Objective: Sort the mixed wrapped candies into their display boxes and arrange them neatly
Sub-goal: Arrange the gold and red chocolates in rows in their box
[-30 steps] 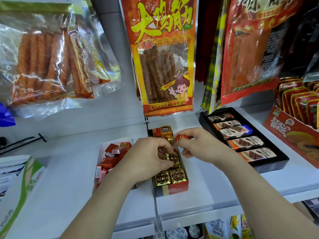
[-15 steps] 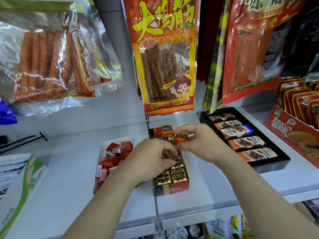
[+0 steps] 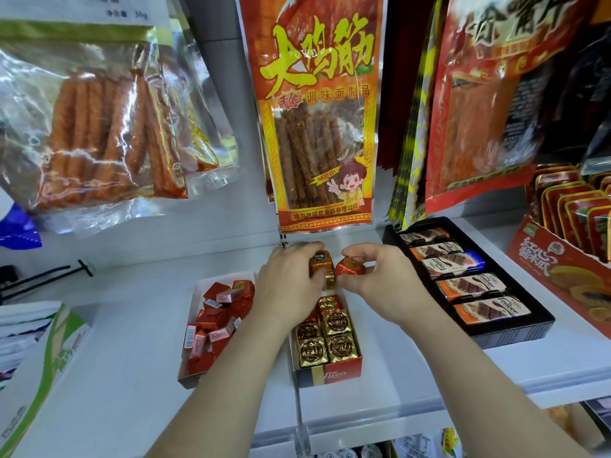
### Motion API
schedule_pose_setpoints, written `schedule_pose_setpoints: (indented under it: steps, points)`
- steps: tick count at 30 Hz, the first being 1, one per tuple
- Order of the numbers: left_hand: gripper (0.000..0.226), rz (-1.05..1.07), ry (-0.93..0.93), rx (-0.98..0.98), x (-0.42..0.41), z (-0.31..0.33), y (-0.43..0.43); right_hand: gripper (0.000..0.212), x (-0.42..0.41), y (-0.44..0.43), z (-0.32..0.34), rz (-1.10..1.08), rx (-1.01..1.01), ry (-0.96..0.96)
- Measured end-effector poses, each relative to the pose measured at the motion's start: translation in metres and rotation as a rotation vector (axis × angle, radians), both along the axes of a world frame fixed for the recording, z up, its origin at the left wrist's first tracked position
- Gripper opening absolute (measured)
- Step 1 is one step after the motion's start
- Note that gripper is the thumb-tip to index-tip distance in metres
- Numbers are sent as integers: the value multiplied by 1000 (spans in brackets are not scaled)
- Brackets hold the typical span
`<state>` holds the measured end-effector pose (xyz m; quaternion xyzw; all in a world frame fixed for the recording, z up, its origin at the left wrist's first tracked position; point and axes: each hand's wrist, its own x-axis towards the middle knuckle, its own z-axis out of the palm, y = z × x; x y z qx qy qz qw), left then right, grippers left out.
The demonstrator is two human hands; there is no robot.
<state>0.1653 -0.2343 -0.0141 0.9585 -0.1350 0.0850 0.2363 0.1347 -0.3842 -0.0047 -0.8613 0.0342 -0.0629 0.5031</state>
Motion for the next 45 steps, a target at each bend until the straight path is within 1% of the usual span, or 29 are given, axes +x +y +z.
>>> schedule_pose_setpoints:
  steps: [2,4,8,12,14,19,24,29,32,35,38,42,45]
  points:
    - [40,11,-18,56,0,-4,-5,40,-2,1,0,23,-23,-1]
    - [36,26,-49,67,1,-4,-6,39,-4,-1,0,39,-49,-1]
    - [38,-6,-64,99,10,0,-7,37,-6,-4,1,52,-45,9]
    - [48,-51,22,113,13,3,0,31,-4,-6,0,47,-10,15]
    - [49,-62,54,109,12,7,8,29,-2,-8,-1,39,19,19]
    - [37,-84,70,48,8,14,16,26,-1,-11,-3,39,59,43]
    - [30,-120,94,51,6,15,12,24,0,-8,-3,36,47,10]
    - [19,-163,126,149,7,13,13,25,-3,-5,-2,89,-3,35]
    - [22,-123,63,129,11,11,10,30,-2,-3,-5,104,-48,41]
    - [23,-89,-23,233,13,6,1,33,-3,-2,-5,104,-83,32]
    - [26,-46,-30,310,15,1,-5,33,-5,-3,-3,113,-99,17]
    - [30,0,-21,231,16,1,-8,31,-5,-5,-3,107,-104,23]
    - [28,-14,24,52,10,11,-3,32,-5,-8,-1,95,-94,19]
